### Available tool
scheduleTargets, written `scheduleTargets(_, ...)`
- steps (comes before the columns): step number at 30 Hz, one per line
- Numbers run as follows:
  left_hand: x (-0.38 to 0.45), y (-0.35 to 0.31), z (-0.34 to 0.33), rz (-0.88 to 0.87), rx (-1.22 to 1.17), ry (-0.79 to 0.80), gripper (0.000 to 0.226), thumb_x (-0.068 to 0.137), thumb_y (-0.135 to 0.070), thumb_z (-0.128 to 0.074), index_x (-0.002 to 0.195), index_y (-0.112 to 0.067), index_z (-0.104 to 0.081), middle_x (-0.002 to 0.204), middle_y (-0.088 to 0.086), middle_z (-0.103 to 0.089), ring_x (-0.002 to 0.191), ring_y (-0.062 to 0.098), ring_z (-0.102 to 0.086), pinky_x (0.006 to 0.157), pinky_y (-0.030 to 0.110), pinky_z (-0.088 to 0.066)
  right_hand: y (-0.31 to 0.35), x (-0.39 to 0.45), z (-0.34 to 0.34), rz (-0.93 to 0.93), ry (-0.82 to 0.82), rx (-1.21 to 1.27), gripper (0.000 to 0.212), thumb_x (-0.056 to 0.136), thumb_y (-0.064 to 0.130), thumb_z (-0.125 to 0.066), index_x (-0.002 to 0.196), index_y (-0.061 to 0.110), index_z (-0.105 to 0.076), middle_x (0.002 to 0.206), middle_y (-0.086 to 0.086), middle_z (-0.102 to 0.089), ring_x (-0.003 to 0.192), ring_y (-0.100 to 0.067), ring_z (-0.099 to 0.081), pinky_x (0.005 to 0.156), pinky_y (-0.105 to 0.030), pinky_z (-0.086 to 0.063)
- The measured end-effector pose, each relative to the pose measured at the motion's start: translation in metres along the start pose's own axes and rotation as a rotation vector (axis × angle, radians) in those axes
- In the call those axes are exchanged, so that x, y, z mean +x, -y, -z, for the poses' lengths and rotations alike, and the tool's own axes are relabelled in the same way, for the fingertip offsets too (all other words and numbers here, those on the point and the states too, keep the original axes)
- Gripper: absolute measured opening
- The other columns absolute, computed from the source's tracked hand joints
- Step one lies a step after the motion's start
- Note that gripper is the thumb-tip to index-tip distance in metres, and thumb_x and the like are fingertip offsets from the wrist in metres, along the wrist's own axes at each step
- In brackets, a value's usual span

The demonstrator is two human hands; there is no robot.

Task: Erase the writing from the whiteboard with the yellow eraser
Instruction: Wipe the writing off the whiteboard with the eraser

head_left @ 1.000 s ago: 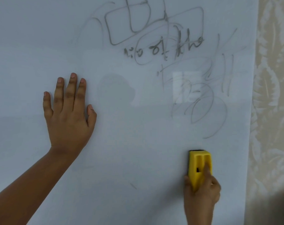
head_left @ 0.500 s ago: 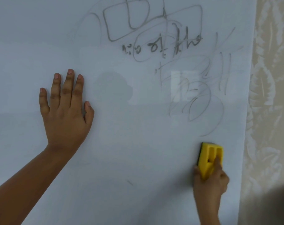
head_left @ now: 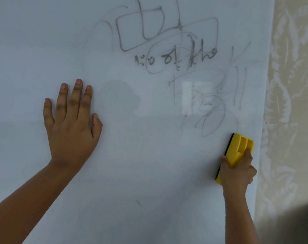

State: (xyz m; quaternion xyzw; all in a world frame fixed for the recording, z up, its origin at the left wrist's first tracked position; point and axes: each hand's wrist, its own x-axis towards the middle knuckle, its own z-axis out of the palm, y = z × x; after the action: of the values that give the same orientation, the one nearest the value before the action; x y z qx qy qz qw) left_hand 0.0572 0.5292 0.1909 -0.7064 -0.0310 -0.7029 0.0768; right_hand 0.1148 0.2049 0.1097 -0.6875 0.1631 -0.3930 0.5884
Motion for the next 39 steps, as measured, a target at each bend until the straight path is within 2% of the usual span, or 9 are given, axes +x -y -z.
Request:
scheduleTargets(4,0.0,-0.002,-0.001,-0.007,0.009,-0.003,0.052,0.097,-0.025,-0.034,0.147,-0.011,-0.028,0.154,0.011,-0.027,0.143,0.028,-0.019,0.115,0.046,-0.006,0.049,0.015,-0.01,0.164,-0.006,-0.02,0.069,0.087,0.022,-0.059,0.142,0.027,-0.019,0.135,-0.024,-0.03,0.123,-0.044,-0.033,0.095,-0.058,-0.034)
scheduleTargets(8,0.0,-0.003,-0.001,-0.007,0.003,0.001,0.053,0.096,-0.025,-0.034,0.148,-0.012,-0.027,0.154,0.01,-0.027,0.143,0.028,-0.018,0.115,0.047,-0.007,0.037,-0.008,-0.014,0.356,0.053,-0.098,0.07,0.085,0.021,-0.063,0.141,0.027,-0.023,0.132,-0.023,-0.034,0.118,-0.042,-0.034,0.092,-0.059,-0.036)
scheduleTargets(14,0.0,-0.005,-0.002,-0.009,-0.003,-0.006,0.053,0.096,-0.024,-0.035,0.147,-0.011,-0.027,0.154,0.011,-0.028,0.142,0.029,-0.021,0.115,0.049,-0.009,0.067,0.05,0.009,0.155,0.028,-0.068,0.07,0.087,0.021,-0.059,0.142,0.026,-0.018,0.137,-0.026,-0.029,0.125,-0.045,-0.031,0.098,-0.055,-0.033)
scheduleTargets(18,0.001,-0.005,-0.001,-0.007,0.006,0.005,0.054,0.096,-0.024,-0.034,0.148,-0.011,-0.027,0.154,0.011,-0.027,0.142,0.03,-0.02,0.115,0.048,-0.008,0.086,0.019,-0.011,0.366,0.047,-0.124,0.07,0.087,0.022,-0.06,0.143,0.024,-0.018,0.133,-0.025,-0.032,0.118,-0.042,-0.035,0.093,-0.054,-0.036)
scheduleTargets(22,0.002,-0.005,0.0,-0.003,-0.002,0.008,0.053,0.096,-0.025,-0.034,0.147,-0.01,-0.029,0.153,0.012,-0.029,0.142,0.03,-0.022,0.115,0.047,-0.007,0.049,-0.02,-0.014,0.601,0.076,-0.248,0.069,0.084,0.021,-0.062,0.141,0.028,-0.024,0.127,-0.02,-0.038,0.11,-0.04,-0.04,0.085,-0.054,-0.042)
scheduleTargets(28,0.002,-0.006,0.001,-0.004,-0.002,0.009,0.053,0.095,-0.024,-0.034,0.147,-0.009,-0.03,0.152,0.013,-0.03,0.141,0.031,-0.023,0.114,0.049,-0.01,0.088,0.027,-0.007,0.386,0.026,-0.189,0.07,0.087,0.022,-0.059,0.143,0.026,-0.018,0.134,-0.022,-0.032,0.118,-0.042,-0.034,0.089,-0.059,-0.038)
scheduleTargets(31,0.001,-0.005,0.0,-0.002,0.007,0.02,0.054,0.095,-0.025,-0.032,0.147,-0.009,-0.029,0.153,0.012,-0.029,0.141,0.03,-0.022,0.114,0.05,-0.011,0.108,-0.003,-0.023,0.53,0.029,-0.224,0.069,0.086,0.022,-0.058,0.143,0.027,-0.019,0.132,-0.019,-0.033,0.115,-0.04,-0.036,0.086,-0.056,-0.04)
scheduleTargets(35,0.002,-0.005,0.002,-0.005,0.015,0.022,0.054,0.095,-0.025,-0.032,0.146,-0.009,-0.031,0.152,0.013,-0.031,0.141,0.031,-0.023,0.113,0.051,-0.013,0.077,-0.052,-0.031,0.784,0.083,-0.321,0.066,0.082,0.02,-0.063,0.139,0.026,-0.031,0.128,-0.018,-0.04,0.105,-0.04,-0.044,0.08,-0.053,-0.044)
scheduleTargets(39,0.002,-0.005,0.003,-0.004,0.002,0.026,0.054,0.094,-0.025,-0.031,0.145,-0.008,-0.031,0.151,0.014,-0.032,0.14,0.032,-0.024,0.112,0.052,-0.014,0.073,-0.01,-0.01,0.634,0.055,-0.339,0.068,0.083,0.02,-0.061,0.141,0.025,-0.026,0.128,-0.021,-0.038,0.109,-0.043,-0.04,0.084,-0.055,-0.042)
